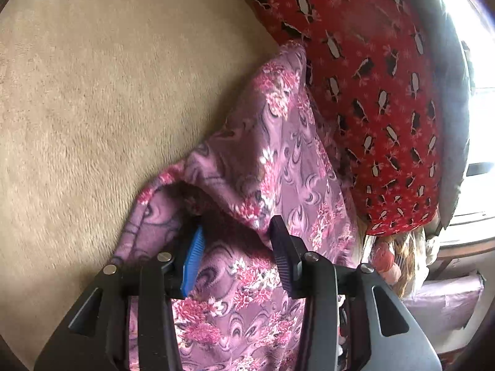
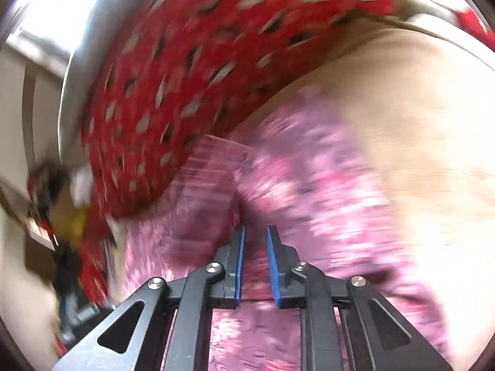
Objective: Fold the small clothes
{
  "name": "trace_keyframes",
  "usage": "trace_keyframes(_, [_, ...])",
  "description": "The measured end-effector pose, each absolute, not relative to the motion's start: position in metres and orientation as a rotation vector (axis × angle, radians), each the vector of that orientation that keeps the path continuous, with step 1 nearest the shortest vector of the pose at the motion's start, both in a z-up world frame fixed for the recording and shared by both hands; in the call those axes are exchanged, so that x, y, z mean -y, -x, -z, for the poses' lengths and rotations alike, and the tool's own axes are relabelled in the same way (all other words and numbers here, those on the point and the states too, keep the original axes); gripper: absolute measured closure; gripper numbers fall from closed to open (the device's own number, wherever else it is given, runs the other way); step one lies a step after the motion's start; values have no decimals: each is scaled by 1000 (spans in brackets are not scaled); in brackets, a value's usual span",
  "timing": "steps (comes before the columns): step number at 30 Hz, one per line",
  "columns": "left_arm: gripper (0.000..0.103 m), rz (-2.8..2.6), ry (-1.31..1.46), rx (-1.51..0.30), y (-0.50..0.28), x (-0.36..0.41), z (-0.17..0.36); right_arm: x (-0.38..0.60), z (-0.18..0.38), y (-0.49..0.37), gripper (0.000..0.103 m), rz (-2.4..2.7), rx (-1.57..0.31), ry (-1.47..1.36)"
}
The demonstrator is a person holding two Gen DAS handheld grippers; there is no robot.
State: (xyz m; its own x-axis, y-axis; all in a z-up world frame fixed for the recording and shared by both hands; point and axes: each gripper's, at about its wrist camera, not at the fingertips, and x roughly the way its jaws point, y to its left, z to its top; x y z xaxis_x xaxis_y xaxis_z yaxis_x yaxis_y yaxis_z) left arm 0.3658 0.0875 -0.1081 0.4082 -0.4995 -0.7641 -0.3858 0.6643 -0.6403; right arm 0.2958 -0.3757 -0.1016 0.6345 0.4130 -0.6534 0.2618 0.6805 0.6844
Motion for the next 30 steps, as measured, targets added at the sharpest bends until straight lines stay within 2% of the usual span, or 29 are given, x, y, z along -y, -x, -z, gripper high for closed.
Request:
trace_keyframes(1, [63,83,892,-1195,-366,-87,108,382,101,-292,77,-93,-895,-866])
trace_keyframes(3, [63,73,888,-1199,-368,-84,109,385,100,-292,37,-103,-878,-883])
trace_keyframes(4, [63,68,887,-1201,-368,-84,110,382,100,-296,31,-109,-881,-872])
trace_keyframes(7, [63,62,883,-1203,-373,-82,106,371,108,-312,30,-111,-920,-846])
trace_keyframes(9, [63,77,882,-1197,-375,-82,102,367,111,-322,31,-161,-916,-948])
trace_keyframes(13, [63,94,852,-1180,-371,-81,98,385,109,-305,30,-211,-777,-1195])
trace_keyframes(15, [63,103,859,-1185,-372,-81,104,385,107,-303,29,-163,-788,-1161])
trace_keyframes(17, [63,94,885,-1201,-373,-80,111,375,112,-311,29,-118,-895,-1055])
trace_keyframes(19, [63,81,884,-1204,-377,-80,112,364,117,-321,36,-116,-957,-982])
trace_keyframes(20, [63,71,876,-1196,-378,-81,109,358,117,-324,72,-123,-966,-941])
trace_keyframes(21, [63,65,867,-1170,-379,-85,102,354,112,-329,96,-169,-964,-902])
trace_keyframes(26, [63,45,821,-1157,-382,-92,99,382,71,-323,98,-203,-763,-827])
trace_keyframes(28, [66,22,822,-1210,-385,-91,115,399,90,-327,97,-113,-835,-810])
trace_keyframes(30, [67,15,797,-1202,-384,-89,113,406,122,-331,97,-77,-1013,-818])
